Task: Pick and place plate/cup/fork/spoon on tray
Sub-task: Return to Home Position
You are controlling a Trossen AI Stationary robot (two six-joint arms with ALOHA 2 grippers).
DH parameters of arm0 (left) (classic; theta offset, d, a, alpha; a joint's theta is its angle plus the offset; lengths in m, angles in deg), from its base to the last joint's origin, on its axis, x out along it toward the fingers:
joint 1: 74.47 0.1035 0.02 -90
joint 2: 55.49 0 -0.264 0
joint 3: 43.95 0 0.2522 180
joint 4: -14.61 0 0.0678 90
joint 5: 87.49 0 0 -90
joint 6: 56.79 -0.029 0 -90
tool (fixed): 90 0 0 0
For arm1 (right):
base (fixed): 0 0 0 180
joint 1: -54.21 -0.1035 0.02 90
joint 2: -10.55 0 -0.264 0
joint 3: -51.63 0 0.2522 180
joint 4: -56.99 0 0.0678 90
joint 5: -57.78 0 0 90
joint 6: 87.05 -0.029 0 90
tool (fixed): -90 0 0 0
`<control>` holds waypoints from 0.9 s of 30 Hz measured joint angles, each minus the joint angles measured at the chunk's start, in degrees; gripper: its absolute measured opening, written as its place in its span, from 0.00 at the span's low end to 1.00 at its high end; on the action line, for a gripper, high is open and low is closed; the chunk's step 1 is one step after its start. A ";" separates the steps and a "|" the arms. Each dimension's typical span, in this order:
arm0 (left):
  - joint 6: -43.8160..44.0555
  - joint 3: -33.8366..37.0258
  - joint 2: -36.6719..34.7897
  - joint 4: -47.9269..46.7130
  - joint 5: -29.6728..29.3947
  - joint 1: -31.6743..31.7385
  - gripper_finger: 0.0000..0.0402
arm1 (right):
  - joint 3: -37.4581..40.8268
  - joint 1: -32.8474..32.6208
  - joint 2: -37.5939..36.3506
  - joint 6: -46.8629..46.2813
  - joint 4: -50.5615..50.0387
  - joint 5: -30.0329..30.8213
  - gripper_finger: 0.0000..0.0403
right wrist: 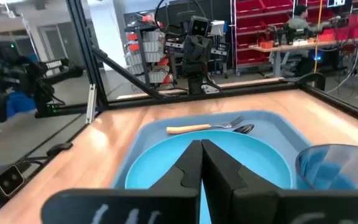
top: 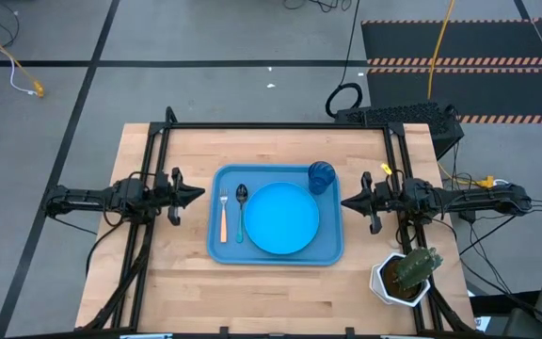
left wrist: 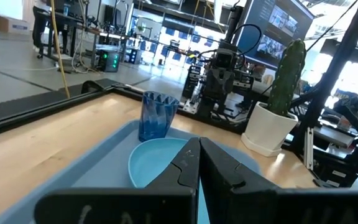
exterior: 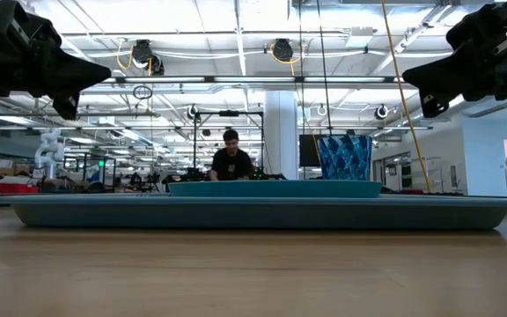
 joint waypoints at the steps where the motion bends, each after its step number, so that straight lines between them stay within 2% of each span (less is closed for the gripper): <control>1: -0.28 0.00 0.00 -0.03 0.02 0.00 0.02 | 0.00 0.00 0.00 0.12 0.00 0.00 0.00; 7: -11.76 0.00 0.00 0.14 0.07 0.00 0.02 | 0.00 0.00 0.00 2.80 0.00 0.00 0.00; 16: -24.48 0.00 0.00 0.52 0.50 -0.01 0.02 | 0.00 0.00 0.00 2.92 0.00 0.00 0.00; 27: -26.21 0.00 0.02 0.47 0.52 -0.01 0.02 | 0.00 0.00 0.00 5.45 0.00 0.00 0.00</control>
